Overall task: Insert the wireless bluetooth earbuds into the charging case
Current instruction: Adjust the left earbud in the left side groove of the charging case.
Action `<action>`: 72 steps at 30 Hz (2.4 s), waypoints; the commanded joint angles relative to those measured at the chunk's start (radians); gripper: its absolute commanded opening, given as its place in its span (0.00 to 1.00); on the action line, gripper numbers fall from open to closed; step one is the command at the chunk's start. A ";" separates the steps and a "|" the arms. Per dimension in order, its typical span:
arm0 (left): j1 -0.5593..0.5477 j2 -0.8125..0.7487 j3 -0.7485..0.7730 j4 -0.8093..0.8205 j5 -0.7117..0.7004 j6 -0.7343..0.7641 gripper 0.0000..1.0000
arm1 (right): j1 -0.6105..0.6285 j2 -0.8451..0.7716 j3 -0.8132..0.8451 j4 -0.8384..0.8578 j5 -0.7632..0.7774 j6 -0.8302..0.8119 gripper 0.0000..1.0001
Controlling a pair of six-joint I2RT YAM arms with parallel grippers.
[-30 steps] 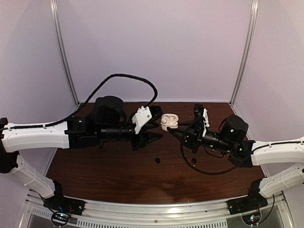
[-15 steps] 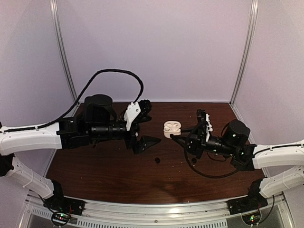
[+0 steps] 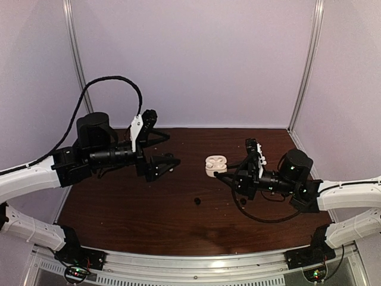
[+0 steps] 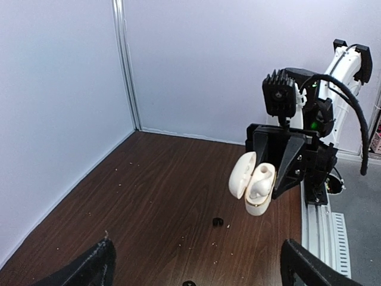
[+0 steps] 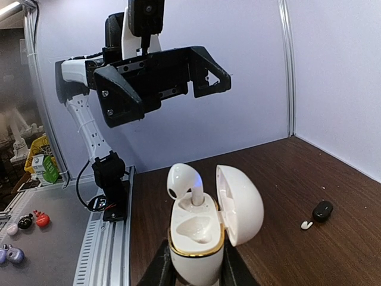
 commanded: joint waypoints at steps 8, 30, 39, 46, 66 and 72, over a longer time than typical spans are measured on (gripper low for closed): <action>0.006 0.128 0.093 -0.032 0.215 -0.053 0.97 | -0.004 0.065 0.092 -0.043 -0.115 -0.030 0.00; 0.012 0.270 0.186 -0.036 0.284 -0.081 0.90 | 0.034 0.094 0.137 -0.107 -0.126 -0.074 0.00; 0.018 0.305 0.199 -0.059 0.221 -0.098 0.86 | 0.039 0.088 0.143 -0.112 -0.123 -0.080 0.00; 0.028 0.336 0.206 -0.084 0.230 -0.100 0.84 | 0.040 0.075 0.141 -0.112 -0.112 -0.083 0.00; 0.099 0.244 0.105 0.098 0.418 -0.173 0.96 | -0.001 0.070 0.084 -0.031 -0.083 -0.013 0.00; 0.099 0.254 0.117 0.111 0.376 -0.179 0.93 | -0.001 0.075 0.090 -0.033 -0.093 -0.014 0.00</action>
